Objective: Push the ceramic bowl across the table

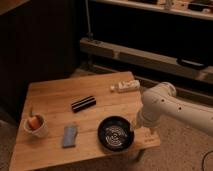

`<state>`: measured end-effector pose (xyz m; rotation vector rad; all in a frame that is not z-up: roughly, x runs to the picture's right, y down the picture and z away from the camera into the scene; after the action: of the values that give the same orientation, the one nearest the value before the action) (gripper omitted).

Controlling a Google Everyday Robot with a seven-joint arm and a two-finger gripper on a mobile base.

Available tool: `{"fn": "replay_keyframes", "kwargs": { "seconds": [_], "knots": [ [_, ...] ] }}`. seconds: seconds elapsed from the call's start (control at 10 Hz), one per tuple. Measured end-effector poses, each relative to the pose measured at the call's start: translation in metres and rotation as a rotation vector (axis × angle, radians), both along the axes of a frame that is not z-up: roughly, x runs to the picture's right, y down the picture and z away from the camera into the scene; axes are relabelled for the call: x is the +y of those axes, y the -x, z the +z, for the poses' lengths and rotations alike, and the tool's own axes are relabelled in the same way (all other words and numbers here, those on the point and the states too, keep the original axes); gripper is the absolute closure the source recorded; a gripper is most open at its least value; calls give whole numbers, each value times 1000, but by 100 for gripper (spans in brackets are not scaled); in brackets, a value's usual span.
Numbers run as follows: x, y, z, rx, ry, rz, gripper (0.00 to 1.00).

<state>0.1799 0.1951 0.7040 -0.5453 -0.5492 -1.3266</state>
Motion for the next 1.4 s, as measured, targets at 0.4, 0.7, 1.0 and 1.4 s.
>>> {"fn": "replay_keyframes", "kwargs": {
  "seconds": [0.4,0.7,1.0,1.4],
  "knots": [
    [0,0,0,0,0,0,37],
    [0,0,0,0,0,0,37],
    [0,0,0,0,0,0,37],
    [7,-20,3,73,27,19,37]
  ]
}}
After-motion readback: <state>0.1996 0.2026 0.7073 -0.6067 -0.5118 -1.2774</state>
